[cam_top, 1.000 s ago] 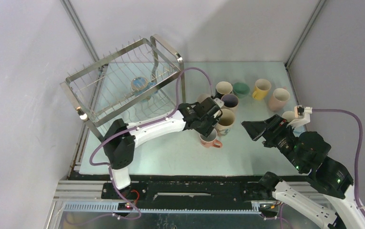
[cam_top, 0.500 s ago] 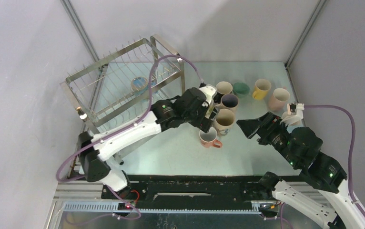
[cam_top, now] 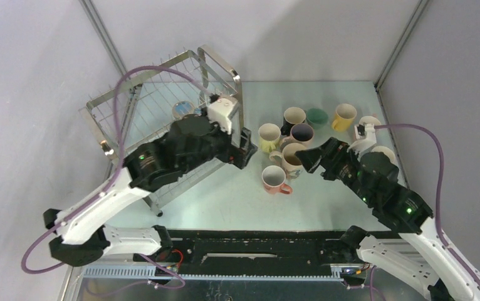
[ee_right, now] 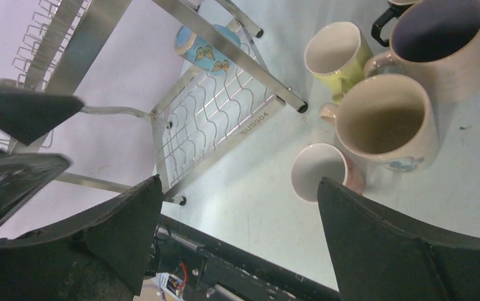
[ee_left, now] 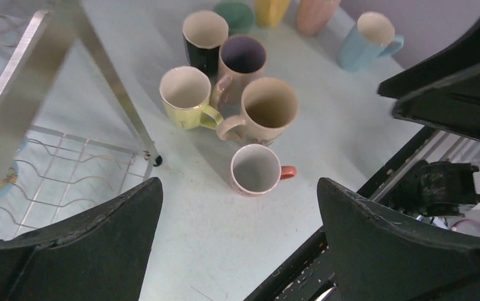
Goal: Unload the cups from the dish rack
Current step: Adjust the cup in the dish rack.
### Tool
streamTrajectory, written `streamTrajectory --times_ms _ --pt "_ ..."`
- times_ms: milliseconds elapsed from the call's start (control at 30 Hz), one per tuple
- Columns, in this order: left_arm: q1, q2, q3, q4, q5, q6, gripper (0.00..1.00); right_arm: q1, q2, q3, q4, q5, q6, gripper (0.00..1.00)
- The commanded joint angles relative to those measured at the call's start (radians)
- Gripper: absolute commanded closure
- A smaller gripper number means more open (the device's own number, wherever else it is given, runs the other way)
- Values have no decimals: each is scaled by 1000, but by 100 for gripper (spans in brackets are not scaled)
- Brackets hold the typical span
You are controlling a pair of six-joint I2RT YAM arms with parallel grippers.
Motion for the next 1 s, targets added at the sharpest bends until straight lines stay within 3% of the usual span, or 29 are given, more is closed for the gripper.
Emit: streamTrajectory --times_ms 0,333,667,967 --pt "-3 -93 22 -26 -61 -6 0 -72 73 1 139 -116 -40 0" --pt "-3 -228 -4 -67 -155 -19 0 -93 287 0 344 -330 -42 0" --pt "-2 -328 104 -152 -144 -13 0 236 512 1 639 -48 -97 0" --pt "-3 -385 192 -211 -133 1 0 353 855 44 1091 94 -219 0"
